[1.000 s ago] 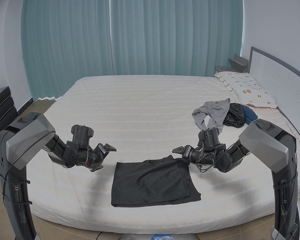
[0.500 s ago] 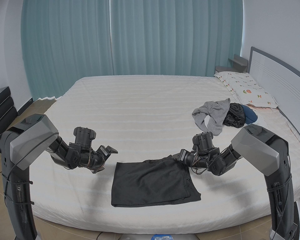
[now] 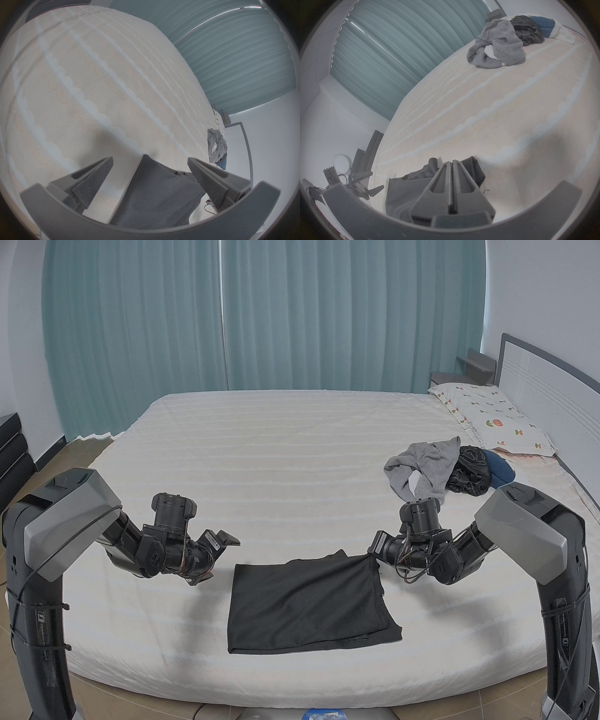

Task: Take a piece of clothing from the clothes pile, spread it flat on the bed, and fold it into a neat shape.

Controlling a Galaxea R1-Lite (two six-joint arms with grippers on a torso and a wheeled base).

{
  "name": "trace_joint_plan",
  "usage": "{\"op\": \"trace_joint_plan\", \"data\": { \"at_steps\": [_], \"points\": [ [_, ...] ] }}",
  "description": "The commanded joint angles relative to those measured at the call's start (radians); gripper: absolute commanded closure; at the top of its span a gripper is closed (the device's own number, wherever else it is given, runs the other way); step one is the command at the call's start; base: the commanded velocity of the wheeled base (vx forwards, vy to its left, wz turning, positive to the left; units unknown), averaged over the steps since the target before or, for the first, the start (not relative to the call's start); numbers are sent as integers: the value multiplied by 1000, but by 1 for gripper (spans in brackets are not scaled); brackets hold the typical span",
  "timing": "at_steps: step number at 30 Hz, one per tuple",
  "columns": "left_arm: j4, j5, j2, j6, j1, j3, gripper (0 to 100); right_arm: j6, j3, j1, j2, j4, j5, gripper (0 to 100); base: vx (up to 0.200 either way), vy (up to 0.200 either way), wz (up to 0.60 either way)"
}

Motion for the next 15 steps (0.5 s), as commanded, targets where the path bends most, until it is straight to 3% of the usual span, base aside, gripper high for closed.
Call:
{"op": "trace_joint_plan", "data": {
  "at_steps": [1,9,15],
  "points": [
    [0,19,28,1,-17,-28,0,-1,2,3,-3,0,1,100,0,0,0],
    [9,40,68,44,-61,-65,0,-3,15,-4,-10,2,1,100,0,0,0],
    [14,132,120,91,-83,-103,0,-1,23,-17,-17,2,1,100,0,0,0]
  ]
}}
